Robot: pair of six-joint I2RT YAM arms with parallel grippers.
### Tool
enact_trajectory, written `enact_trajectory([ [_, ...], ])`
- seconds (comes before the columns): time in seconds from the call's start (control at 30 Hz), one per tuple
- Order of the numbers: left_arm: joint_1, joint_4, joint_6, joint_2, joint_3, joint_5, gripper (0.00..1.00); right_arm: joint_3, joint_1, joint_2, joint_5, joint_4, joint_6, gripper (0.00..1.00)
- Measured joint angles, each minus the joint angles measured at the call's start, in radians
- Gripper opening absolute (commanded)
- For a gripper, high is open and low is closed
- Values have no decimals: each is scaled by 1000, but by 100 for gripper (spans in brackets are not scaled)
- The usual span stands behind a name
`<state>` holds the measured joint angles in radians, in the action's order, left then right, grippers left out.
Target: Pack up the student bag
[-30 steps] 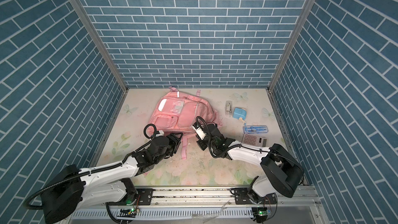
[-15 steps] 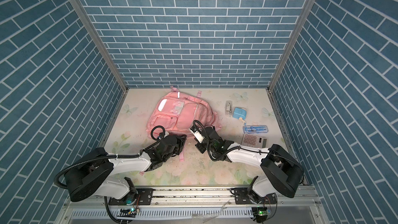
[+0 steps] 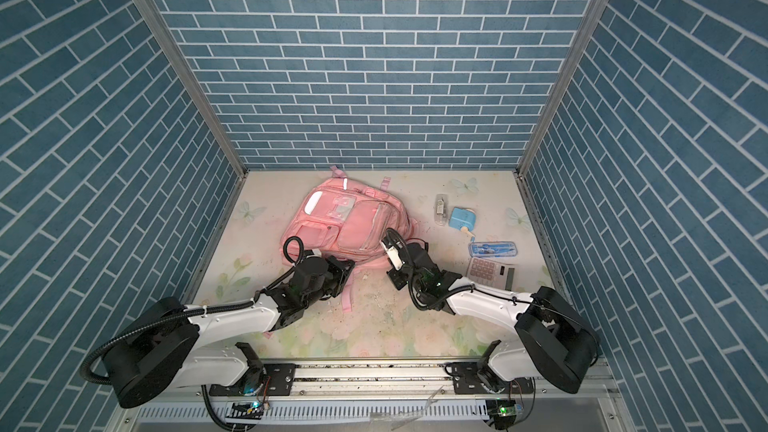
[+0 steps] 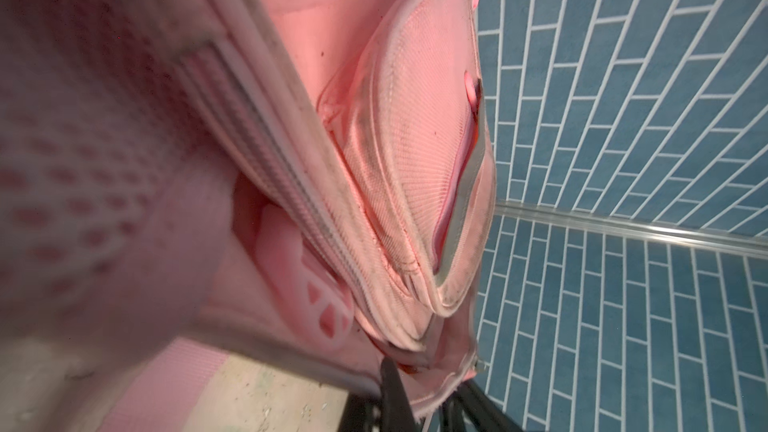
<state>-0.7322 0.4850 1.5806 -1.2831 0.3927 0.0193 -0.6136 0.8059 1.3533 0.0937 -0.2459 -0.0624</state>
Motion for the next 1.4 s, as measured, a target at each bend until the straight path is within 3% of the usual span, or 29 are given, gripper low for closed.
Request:
enact_trajectory([
  [0.2, 81, -103, -124, 87, -8, -119, 0, -7, -123, 3, -56, 7, -11, 0],
  [0.47, 220, -219, -337, 46, 35, -308, 0, -30, -132, 9, -178, 51, 10, 0],
  [0.7, 330, -442, -589, -63, 222, -383, 0, -39, -39, 18, -182, 82, 10, 0],
  [0.97, 481, -581, -791, -198, 389, -402, 1, -176, 74, 140, -171, 118, 5, 0],
  [1.03, 492, -585, -809, -219, 416, -400, 27, -231, 86, 183, -169, 138, 5, 0],
  [1.1, 493, -575, -803, -213, 414, -402, 41, -261, 92, 206, -169, 151, 6, 0],
  [1.27, 452, -492, -650, -65, 286, -396, 54, -272, 98, 216, -169, 168, 6, 0],
  [1.4, 300, -423, -454, 91, 163, -330, 59, -272, 98, 216, -169, 168, 6, 0],
])
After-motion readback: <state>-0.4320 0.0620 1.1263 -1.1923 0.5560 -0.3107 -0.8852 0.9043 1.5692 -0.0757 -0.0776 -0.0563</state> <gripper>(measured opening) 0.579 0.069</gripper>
